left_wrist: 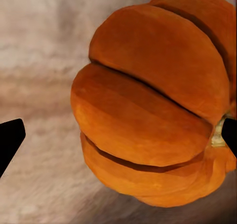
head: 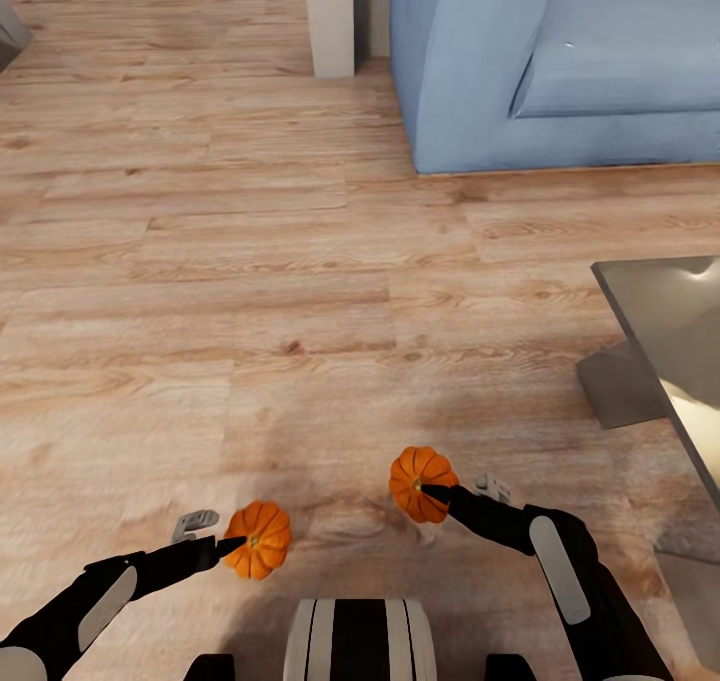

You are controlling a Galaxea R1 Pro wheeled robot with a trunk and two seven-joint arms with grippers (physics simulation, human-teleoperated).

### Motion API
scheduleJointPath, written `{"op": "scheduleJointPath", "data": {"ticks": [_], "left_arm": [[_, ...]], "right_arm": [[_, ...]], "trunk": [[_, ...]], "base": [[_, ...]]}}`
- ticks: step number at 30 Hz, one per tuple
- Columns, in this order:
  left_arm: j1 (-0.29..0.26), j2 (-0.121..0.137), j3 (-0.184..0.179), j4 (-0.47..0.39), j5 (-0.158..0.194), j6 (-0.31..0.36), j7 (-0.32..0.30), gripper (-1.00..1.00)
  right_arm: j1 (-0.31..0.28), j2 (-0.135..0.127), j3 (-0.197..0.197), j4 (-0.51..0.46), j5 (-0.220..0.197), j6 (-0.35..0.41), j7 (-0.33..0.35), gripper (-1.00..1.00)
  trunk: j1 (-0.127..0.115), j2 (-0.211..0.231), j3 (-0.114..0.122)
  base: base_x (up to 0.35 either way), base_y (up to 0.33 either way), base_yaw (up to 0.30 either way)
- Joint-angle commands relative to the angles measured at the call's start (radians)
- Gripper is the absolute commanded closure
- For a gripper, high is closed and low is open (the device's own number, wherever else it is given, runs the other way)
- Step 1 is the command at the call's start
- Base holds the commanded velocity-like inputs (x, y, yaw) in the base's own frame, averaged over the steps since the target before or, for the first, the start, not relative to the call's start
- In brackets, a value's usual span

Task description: Place each of the two pumpkins and all three candles from the living room inside a cabinet in the living room (use any cabinet), then make sure every cabinet is closed, and position the cauldron so it is next to a table in the living room.

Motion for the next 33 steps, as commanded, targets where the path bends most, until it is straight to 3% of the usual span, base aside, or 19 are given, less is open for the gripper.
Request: {"op": "scheduleJointPath", "data": {"ticks": [1, 18, 33], "left_arm": [[-0.001, 0.001, -0.004, -0.001, 0.011, 0.006, 0.001, -1.0], [-0.001, -0.006, -0.007, -0.002, 0.011, 0.006, -0.002, -1.0], [-0.001, -0.007, -0.001, -0.002, 0.012, 0.001, -0.002, -1.0]], "right_arm": [[0.0, 0.0, -0.002, -0.001, 0.006, 0.005, 0.009, 1.0], [-0.001, 0.0, -0.002, 0.0, 0.007, 0.005, 0.009, 1.0], [0.0, 0.0, -0.002, 0.0, 0.007, 0.005, 0.009, 1.0]], "trunk": [[0.0, 0.0, -0.001], [0.0, 0.0, -0.001], [0.003, -0.002, -0.024]], "base": [[0.095, 0.0, 0.0], [0.006, 0.0, 0.0], [0.0, 0.0, 0.0]]}}
